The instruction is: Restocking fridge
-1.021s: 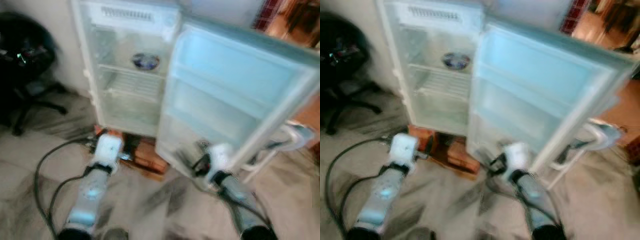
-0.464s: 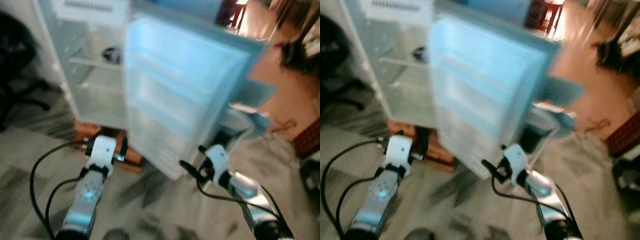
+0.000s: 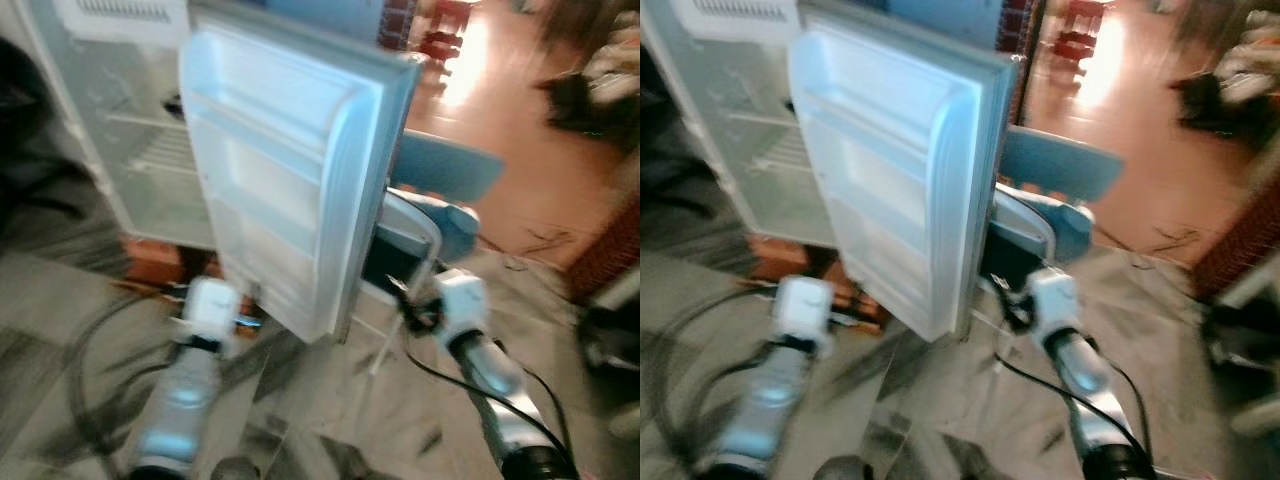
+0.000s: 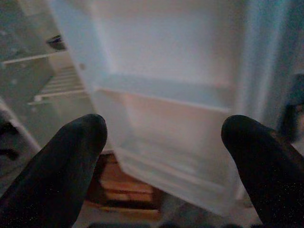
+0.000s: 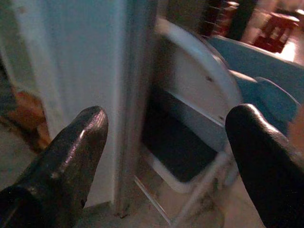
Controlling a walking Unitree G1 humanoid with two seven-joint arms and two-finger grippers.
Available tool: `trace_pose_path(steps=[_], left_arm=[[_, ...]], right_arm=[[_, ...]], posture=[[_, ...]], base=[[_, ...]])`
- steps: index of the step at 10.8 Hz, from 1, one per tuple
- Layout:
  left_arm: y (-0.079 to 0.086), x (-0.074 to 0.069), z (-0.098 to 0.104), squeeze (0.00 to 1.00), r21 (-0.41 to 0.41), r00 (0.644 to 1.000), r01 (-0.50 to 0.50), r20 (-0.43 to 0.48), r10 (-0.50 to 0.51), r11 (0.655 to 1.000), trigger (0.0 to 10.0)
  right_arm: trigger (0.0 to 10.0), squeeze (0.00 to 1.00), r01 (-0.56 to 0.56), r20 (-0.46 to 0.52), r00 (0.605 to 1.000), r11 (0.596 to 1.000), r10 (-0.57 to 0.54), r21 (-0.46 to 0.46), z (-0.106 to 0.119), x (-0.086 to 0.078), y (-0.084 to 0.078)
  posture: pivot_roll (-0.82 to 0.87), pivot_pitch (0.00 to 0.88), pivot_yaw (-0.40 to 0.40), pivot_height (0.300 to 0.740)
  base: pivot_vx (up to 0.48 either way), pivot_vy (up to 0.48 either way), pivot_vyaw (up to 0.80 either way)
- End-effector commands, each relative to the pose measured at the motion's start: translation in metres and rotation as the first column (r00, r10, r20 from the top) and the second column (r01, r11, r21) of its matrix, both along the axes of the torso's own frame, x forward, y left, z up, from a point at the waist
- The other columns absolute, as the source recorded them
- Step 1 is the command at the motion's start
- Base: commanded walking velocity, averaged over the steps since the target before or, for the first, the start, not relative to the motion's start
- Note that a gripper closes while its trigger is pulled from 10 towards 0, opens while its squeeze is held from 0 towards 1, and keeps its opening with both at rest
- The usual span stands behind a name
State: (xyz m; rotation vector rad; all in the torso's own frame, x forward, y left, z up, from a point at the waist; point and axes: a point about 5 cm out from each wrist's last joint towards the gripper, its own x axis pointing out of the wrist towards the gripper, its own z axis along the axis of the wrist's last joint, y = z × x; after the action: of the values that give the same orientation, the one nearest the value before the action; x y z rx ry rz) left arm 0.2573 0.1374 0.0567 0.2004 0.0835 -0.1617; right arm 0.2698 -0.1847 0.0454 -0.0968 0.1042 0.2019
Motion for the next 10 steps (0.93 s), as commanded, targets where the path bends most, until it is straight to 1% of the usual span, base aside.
trace_pose_path(steps=[1, 2, 3, 4, 5, 6, 8, 10], left_arm=[[0.009, 0.0, 0.002, 0.0, 0.0, 0.999, -0.041, -0.002, 0.041, 0.999, 10.0], [0.014, 0.002, 0.003, 0.0, -0.057, 0.994, -0.105, -0.022, 0.104, 0.993, 10.0], [0.015, 0.003, 0.005, 0.0, -0.049, 0.995, -0.097, -0.009, 0.097, 0.994, 10.0], [0.015, 0.003, 0.005, 0.0, -0.052, 0.996, -0.092, -0.013, 0.091, 0.994, 10.0], [0.016, 0.002, 0.005, 0.0, -0.057, 0.996, -0.091, -0.017, 0.091, 0.994, 10.0], [0.016, 0.001, 0.005, 0.0, -0.06, 0.996, -0.092, -0.021, 0.091, 0.994, 10.0], [0.012, 0.001, 0.006, 0.0, -0.075, 0.997, -0.073, -0.021, 0.071, 0.995, 10.0], [0.01, 0.001, 0.007, 0.0, -0.078, 0.998, -0.06, -0.022, 0.058, 0.995, 10.0]], right_arm=[[10.0, 0.0, 0.032, 0.054, 0.998, 0.999, -0.034, 0.029, 0.013, 0.005, 0.001], [10.0, 0.0, 0.096, 0.083, 0.992, 0.995, -0.098, 0.029, 0.018, 0.006, -0.002], [10.0, 0.0, 0.134, 0.102, 0.986, 0.991, -0.133, 0.0, 0.021, 0.006, -0.006], [10.0, 0.0, 0.163, 0.116, 0.98, 0.987, -0.161, -0.01, 0.024, 0.006, -0.012], [10.0, 0.0, 0.191, 0.125, 0.974, 0.981, -0.188, -0.018, 0.027, 0.008, -0.019], [10.0, 0.0, 0.203, 0.131, 0.971, 0.979, -0.198, -0.023, 0.029, 0.008, -0.022], [10.0, 0.0, 0.232, 0.128, 0.966, 0.972, -0.226, -0.036, 0.03, 0.011, -0.027], [10.0, 0.0, 0.235, 0.141, 0.963, 0.971, -0.228, -0.037, 0.034, 0.015, -0.029]], posture=[[0.12, 0.039, -0.044, 0.74], [0.12, 0.041, -0.044, 0.74], [0.12, 0.04, -0.046, 0.74], [0.12, 0.039, -0.047, 0.74], [0.12, 0.038, -0.048, 0.74], [0.12, 0.038, -0.049, 0.74], [0.12, 0.037, -0.05, 0.74], [0.12, 0.039, -0.048, 0.74]], base=[[0.0, 0.0, 0.63], [0.0, 0.0, 0.61], [0.0, 0.0, 0.6], [0.0, 0.0, 0.56], [0.0, 0.0, 0.0], [0.0, 0.0, 0.0], [0.279, 0.0, 0.0], [0.287, 0.0, 0.0]])
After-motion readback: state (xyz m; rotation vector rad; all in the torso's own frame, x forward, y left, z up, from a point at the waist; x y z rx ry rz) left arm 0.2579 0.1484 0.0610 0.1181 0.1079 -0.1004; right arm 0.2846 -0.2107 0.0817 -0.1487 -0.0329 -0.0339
